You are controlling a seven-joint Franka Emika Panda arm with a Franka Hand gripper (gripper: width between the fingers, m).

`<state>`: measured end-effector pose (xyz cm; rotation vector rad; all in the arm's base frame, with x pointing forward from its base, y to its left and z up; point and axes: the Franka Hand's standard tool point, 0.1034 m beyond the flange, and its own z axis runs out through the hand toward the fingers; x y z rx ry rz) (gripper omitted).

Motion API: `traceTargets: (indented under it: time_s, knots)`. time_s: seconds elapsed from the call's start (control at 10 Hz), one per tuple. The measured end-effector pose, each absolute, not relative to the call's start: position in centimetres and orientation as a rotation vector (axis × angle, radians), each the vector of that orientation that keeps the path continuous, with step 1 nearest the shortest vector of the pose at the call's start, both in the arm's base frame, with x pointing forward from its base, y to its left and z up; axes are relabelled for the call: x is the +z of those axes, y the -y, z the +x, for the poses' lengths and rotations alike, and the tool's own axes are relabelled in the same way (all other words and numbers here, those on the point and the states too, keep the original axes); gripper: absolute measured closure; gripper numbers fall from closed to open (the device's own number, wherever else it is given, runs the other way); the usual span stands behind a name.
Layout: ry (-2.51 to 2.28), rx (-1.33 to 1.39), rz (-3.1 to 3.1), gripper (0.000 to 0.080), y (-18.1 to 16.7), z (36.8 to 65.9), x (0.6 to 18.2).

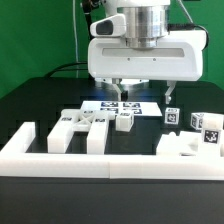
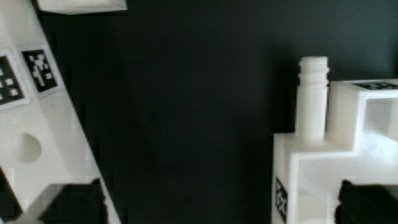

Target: Assemble chair

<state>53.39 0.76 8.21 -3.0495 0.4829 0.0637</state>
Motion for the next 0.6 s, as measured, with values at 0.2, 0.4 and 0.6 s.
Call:
traceTargets:
  time_s: [0.2, 0.4, 0.6]
  knots:
    - [-0.506, 0.095, -3.047, 0.0150, 0.6, 52.3, 7.4]
    - [-0.516, 0.139, -3.054, 0.0150, 2.3, 50.2, 6.5]
    - [-0.513, 0.197, -3.048, 0.0150, 2.4, 49.7, 6.3]
